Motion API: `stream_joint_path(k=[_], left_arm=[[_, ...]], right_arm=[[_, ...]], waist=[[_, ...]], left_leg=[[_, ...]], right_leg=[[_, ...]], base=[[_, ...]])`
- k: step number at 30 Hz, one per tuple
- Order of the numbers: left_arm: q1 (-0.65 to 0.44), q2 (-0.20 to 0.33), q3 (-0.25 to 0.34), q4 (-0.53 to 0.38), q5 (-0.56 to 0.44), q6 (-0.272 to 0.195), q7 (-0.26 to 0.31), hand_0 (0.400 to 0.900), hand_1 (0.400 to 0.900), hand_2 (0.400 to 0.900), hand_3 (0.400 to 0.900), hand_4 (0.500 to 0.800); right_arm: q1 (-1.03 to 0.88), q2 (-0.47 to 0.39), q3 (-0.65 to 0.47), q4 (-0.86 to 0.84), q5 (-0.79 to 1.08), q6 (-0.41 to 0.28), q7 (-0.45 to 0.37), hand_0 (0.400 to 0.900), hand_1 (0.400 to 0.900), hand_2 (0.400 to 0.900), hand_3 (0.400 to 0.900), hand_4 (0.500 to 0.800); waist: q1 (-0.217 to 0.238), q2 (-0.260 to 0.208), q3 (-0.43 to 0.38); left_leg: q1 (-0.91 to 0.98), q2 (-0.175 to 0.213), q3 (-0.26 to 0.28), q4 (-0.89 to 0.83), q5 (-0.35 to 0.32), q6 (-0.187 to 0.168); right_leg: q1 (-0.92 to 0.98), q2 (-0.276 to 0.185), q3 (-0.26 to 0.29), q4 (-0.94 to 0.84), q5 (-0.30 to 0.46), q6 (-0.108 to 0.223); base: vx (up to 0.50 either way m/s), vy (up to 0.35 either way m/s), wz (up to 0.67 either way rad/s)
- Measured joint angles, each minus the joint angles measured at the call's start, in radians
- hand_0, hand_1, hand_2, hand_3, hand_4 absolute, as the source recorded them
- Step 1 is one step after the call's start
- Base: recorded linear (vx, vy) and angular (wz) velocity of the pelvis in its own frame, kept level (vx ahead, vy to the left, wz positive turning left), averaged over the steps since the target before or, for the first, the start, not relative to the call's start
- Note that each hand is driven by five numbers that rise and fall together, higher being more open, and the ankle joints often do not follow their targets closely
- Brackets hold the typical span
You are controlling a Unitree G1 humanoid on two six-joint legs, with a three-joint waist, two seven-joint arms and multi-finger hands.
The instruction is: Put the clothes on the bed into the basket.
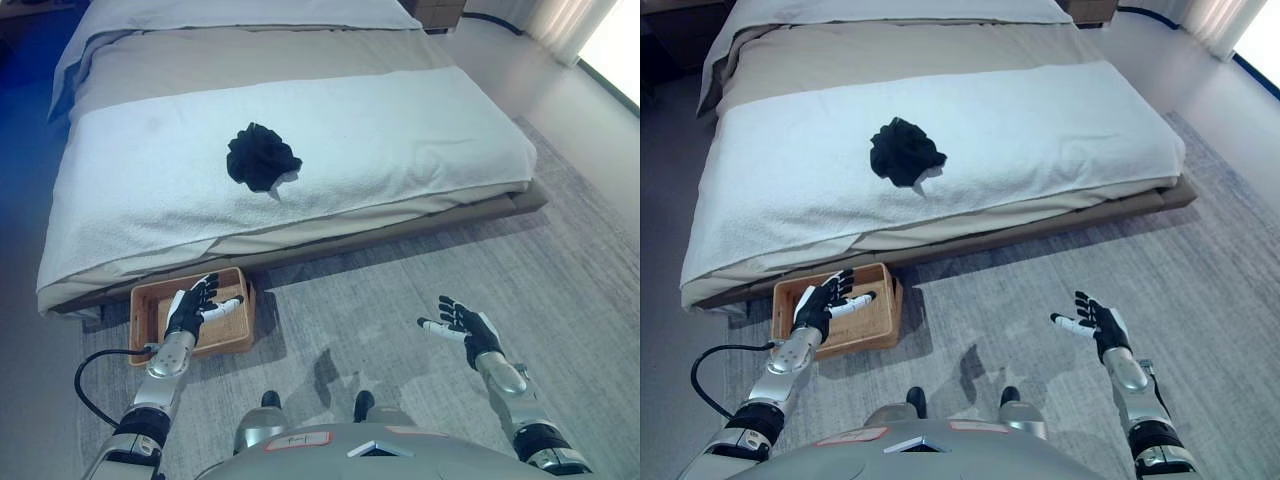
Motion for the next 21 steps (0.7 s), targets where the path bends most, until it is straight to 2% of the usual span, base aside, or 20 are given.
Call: stream_joint_path(k=[15,19,21], left_arm=[[-0.001,0.0,0.0,0.0,0.0,0.0,0.001,0.9,0.9,0.9,0.9,0.8],[-0.014,0.0,-0.007,0.0,-0.002,0.001,0.006,0.9,0.9,0.9,0.9,0.8],[-0.023,-0.003,-0.026,0.001,-0.009,0.002,0.006,0.9,0.9,0.9,0.9,0.8]], right_arm=[[-0.001,0.0,0.002,0.0,0.005,0.002,0.005,0.9,0.9,0.9,0.9,0.8],[-0.013,-0.002,0.003,0.0,0.016,0.003,0.006,0.9,0.9,0.9,0.9,0.8],[-0.018,-0.006,0.0,0.001,0.039,0.004,0.004,0.9,0.9,0.9,0.9,0.8]], waist=[[0.002,-0.018,0.01],[0.003,-0.024,0.027],[0.003,-0.013,0.038]], left_leg=[[-0.004,-0.002,-0.004,0.001,0.0,0.0],[-0.016,-0.018,-0.016,0.03,-0.001,0.003],[-0.013,-0.038,-0.022,0.034,-0.012,0.019]], right_leg=[[-0.002,-0.003,0.001,0.004,0.0,0.0],[-0.005,-0.019,-0.006,0.017,-0.003,-0.002],[-0.008,-0.041,-0.01,0.043,-0.016,0.002]], base=[[0.0,0.034,0.02],[0.0,0.173,0.11],[0.05,0.302,0.27]])
